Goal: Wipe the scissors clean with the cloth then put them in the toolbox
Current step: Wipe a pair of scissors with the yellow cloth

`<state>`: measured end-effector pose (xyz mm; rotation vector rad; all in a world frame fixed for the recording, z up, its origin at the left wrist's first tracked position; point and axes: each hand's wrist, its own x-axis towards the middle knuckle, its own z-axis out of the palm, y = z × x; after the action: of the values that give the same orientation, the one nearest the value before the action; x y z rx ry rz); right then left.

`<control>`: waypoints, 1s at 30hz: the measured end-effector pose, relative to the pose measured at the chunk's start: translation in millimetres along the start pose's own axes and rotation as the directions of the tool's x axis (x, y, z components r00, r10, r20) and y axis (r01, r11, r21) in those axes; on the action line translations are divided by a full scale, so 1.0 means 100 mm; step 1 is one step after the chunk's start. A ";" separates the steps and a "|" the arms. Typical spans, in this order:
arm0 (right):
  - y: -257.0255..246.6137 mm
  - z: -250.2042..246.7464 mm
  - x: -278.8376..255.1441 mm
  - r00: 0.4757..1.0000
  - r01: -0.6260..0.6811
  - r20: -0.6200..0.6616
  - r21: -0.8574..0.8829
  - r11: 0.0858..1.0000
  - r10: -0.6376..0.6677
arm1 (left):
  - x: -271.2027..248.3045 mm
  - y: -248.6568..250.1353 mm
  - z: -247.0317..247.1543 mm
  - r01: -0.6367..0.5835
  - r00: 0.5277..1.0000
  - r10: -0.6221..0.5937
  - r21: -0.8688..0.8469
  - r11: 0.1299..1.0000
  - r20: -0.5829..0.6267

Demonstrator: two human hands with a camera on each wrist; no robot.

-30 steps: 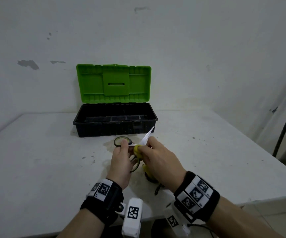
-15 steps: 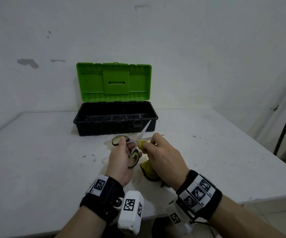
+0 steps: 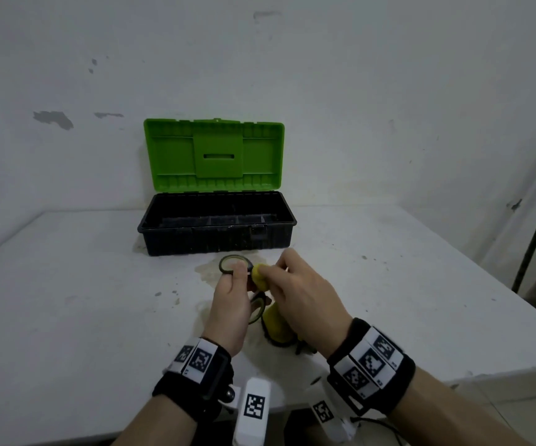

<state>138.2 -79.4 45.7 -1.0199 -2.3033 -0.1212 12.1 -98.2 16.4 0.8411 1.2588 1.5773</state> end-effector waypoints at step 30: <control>0.57 -0.21 0.06 0.981 -0.189 -0.023 0.143 0.972 0.194 | 0.13 -0.05 -0.28 -0.066 0.983 0.030 0.196 0.978 0.183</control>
<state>185.2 -42.7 56.8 -1.1495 -2.1347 0.0987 -17.0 -95.6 4.3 1.1244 1.2892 1.3922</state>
